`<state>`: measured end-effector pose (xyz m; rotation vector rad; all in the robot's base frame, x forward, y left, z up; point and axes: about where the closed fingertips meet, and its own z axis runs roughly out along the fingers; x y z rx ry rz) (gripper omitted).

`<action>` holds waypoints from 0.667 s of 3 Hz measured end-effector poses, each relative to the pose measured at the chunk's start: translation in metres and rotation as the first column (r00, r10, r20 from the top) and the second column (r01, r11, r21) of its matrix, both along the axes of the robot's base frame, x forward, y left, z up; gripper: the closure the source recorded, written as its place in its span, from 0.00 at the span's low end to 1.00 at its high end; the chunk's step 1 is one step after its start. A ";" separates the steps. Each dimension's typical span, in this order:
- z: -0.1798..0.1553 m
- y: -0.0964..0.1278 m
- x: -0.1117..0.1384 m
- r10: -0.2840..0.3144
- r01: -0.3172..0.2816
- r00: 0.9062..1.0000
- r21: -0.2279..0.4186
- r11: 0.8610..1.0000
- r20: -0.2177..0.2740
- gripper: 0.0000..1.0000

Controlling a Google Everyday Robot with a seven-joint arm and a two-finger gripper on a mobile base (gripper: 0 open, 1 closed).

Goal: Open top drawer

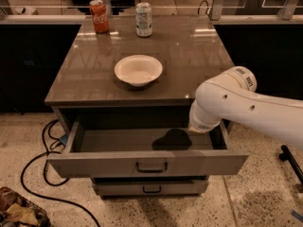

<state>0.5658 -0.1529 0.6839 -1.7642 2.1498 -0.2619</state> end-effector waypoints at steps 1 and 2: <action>-0.016 0.016 -0.001 0.067 -0.065 0.993 0.016 0.998 -0.096 1.00; -0.024 0.031 -0.014 0.107 -0.106 0.981 0.018 0.994 -0.162 1.00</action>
Offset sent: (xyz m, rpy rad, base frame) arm -0.0314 0.0479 -0.0333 0.0050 0.2456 0.1554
